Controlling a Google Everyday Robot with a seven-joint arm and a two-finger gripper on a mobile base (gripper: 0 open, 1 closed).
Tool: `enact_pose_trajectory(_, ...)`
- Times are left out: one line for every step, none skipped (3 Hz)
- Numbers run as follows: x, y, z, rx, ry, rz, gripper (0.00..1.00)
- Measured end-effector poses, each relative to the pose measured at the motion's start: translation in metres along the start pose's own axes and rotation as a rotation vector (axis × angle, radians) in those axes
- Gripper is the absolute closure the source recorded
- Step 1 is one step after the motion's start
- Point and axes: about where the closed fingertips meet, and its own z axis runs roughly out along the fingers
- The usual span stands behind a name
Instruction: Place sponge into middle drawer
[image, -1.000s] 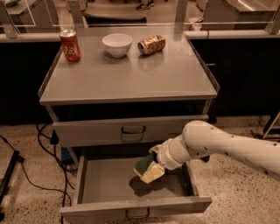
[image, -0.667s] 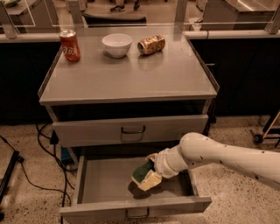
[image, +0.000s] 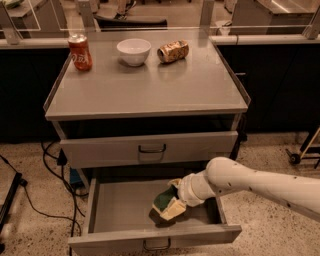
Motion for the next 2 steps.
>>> enact_pose_trajectory(0.015, -0.006, 0.030, -0.006, -0.012, -0.039, 1.00)
enact_pose_trajectory(0.015, -0.011, 0.065, -0.035, -0.043, -0.097, 1.00)
